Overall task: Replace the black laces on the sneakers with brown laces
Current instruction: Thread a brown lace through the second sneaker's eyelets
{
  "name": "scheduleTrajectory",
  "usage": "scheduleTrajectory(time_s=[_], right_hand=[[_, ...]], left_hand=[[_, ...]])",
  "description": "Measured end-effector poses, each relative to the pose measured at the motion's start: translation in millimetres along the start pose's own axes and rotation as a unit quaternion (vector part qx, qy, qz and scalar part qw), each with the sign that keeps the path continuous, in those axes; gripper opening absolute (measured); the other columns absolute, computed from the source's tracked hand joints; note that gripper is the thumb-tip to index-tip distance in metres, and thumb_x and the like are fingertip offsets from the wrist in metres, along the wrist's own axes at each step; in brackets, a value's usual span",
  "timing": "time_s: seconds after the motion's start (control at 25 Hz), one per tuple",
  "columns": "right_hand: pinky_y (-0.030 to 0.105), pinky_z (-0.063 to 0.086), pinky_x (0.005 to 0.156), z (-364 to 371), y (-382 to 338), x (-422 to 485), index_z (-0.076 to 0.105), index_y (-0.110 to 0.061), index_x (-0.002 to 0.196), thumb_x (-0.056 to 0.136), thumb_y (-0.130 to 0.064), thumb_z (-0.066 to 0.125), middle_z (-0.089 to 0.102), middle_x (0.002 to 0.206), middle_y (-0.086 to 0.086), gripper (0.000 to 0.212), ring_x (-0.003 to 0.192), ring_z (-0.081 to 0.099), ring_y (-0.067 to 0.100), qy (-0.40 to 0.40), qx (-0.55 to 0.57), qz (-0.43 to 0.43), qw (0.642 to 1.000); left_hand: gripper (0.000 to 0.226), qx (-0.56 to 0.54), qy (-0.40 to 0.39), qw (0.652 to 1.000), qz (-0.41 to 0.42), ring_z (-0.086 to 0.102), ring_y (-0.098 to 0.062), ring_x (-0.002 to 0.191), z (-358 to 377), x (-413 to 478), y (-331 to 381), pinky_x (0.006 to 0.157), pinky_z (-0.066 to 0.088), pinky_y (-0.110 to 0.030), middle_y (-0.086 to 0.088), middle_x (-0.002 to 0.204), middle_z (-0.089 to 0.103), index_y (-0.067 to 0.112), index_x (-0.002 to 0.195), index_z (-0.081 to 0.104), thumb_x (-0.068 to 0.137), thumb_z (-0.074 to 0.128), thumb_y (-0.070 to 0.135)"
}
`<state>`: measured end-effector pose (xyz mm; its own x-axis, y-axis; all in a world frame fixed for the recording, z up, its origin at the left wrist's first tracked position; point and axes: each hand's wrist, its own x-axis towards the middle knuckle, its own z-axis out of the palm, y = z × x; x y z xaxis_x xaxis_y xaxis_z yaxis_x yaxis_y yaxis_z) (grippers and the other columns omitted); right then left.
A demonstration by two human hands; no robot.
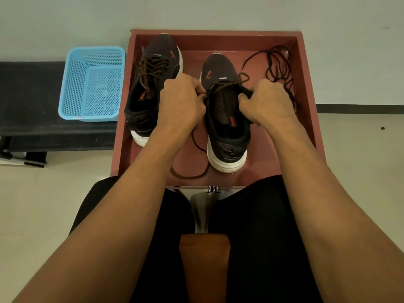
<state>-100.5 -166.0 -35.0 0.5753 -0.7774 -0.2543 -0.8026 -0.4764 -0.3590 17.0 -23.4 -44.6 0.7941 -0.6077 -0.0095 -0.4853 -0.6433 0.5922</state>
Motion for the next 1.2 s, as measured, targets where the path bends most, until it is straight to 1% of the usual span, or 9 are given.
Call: scheduleTrajectory(time_s=[0.16, 0.32, 0.52, 0.64, 0.76, 0.88, 1.0, 1.12, 1.2], right_hand=[[0.035, 0.051, 0.075, -1.8, -1.0, -1.8, 0.066, -0.006, 0.116, 0.101, -0.037, 0.056, 0.070, 0.111, 0.019, 0.036, 0.098, 0.070, 0.038, -0.004, -0.005, 0.010, 1.000], [0.041, 0.062, 0.080, -0.9, -0.5, -1.9, 0.068, -0.011, 0.112, 0.098, -0.042, 0.055, 0.073, 0.102, 0.018, 0.036, 0.087, 0.073, 0.036, -0.017, 0.006, 0.008, 1.000], [0.043, 0.061, 0.085, -2.1, -0.6, -4.7, 0.069, -0.016, 0.107, 0.101, -0.036, 0.054, 0.073, 0.096, 0.014, 0.025, 0.086, 0.072, 0.036, -0.031, -0.009, -0.043, 0.999], [0.040, 0.060, 0.084, -2.4, -1.5, -5.1, 0.068, -0.014, 0.110, 0.103, -0.032, 0.053, 0.072, 0.099, 0.015, 0.025, 0.088, 0.072, 0.037, -0.028, -0.018, -0.056, 0.998], [0.036, 0.057, 0.080, -1.9, -0.8, -3.3, 0.068, -0.011, 0.111, 0.103, -0.032, 0.053, 0.073, 0.100, 0.018, 0.027, 0.090, 0.072, 0.037, -0.024, -0.007, -0.030, 0.999], [0.035, 0.053, 0.075, -0.9, 0.7, -1.0, 0.067, -0.007, 0.112, 0.102, -0.034, 0.054, 0.073, 0.105, 0.021, 0.032, 0.094, 0.072, 0.040, -0.010, -0.008, 0.003, 1.000], [0.037, 0.058, 0.077, -1.4, 1.5, -1.1, 0.066, -0.006, 0.111, 0.102, -0.033, 0.053, 0.073, 0.105, 0.022, 0.032, 0.092, 0.073, 0.039, -0.010, -0.004, 0.010, 1.000], [0.038, 0.059, 0.077, -1.5, 1.2, -2.2, 0.067, -0.006, 0.111, 0.102, -0.032, 0.054, 0.073, 0.102, 0.019, 0.031, 0.090, 0.073, 0.037, -0.013, -0.006, 0.009, 1.000], [0.037, 0.060, 0.076, -1.5, 1.1, -2.8, 0.067, -0.006, 0.111, 0.102, -0.031, 0.054, 0.073, 0.101, 0.018, 0.030, 0.088, 0.073, 0.036, -0.012, -0.010, 0.008, 1.000]], left_hand=[[0.025, 0.142, -0.099, 0.982, -0.073, 0.066, -0.039, 0.100, -2.0, -4.8, -5.9, 0.080, 0.055, -0.041, -0.017, 0.112, 0.065, 0.011, 0.111, 0.072, 0.088, 0.077, 0.020], [0.037, 0.193, -0.192, 0.958, -0.093, 0.064, -0.041, 0.108, -4.3, -6.3, -6.6, 0.082, 0.055, -0.043, -0.019, 0.121, 0.060, 0.008, 0.119, 0.065, 0.086, 0.079, 0.018], [0.022, 0.031, -0.059, 0.997, 0.028, 0.072, -0.026, 0.094, -5.6, -6.7, -5.3, 0.088, 0.060, -0.039, -0.003, 0.100, 0.076, 0.020, 0.113, 0.076, 0.093, 0.067, 0.021], [0.016, -0.027, 0.008, 0.999, 0.035, 0.072, -0.020, 0.091, -5.9, -6.2, 2.3, 0.088, 0.060, -0.037, 0.002, 0.093, 0.075, 0.022, 0.109, 0.078, 0.096, 0.069, 0.024], [0.008, -0.009, 0.005, 1.000, 0.019, 0.071, -0.021, 0.087, -5.3, -5.1, 3.9, 0.084, 0.061, -0.037, 0.004, 0.085, 0.071, 0.020, 0.097, 0.080, 0.094, 0.072, 0.022], [0.009, 0.065, -0.062, 0.996, -0.011, 0.068, -0.031, 0.091, -7.4, -6.0, 0.1, 0.084, 0.060, -0.041, -0.007, 0.093, 0.071, 0.013, 0.096, 0.077, 0.091, 0.072, 0.019], [0.025, 0.163, -0.171, 0.969, -0.068, 0.058, -0.034, 0.093, -9.6, -11.1, 1.8, 0.078, 0.053, -0.041, -0.014, 0.109, 0.057, 0.007, 0.104, 0.062, 0.089, 0.077, 0.020], [0.033, 0.194, -0.215, 0.954, -0.080, 0.058, -0.036, 0.103, -11.5, -15.3, 8.5, 0.080, 0.051, -0.042, -0.014, 0.115, 0.049, 0.012, 0.110, 0.052, 0.090, 0.076, 0.018], [0.035, 0.199, -0.224, 0.951, -0.079, 0.058, -0.033, 0.097, -11.5, -15.3, 9.5, 0.073, 0.051, -0.039, -0.014, 0.117, 0.050, 0.016, 0.106, 0.047, 0.089, 0.077, 0.017]])
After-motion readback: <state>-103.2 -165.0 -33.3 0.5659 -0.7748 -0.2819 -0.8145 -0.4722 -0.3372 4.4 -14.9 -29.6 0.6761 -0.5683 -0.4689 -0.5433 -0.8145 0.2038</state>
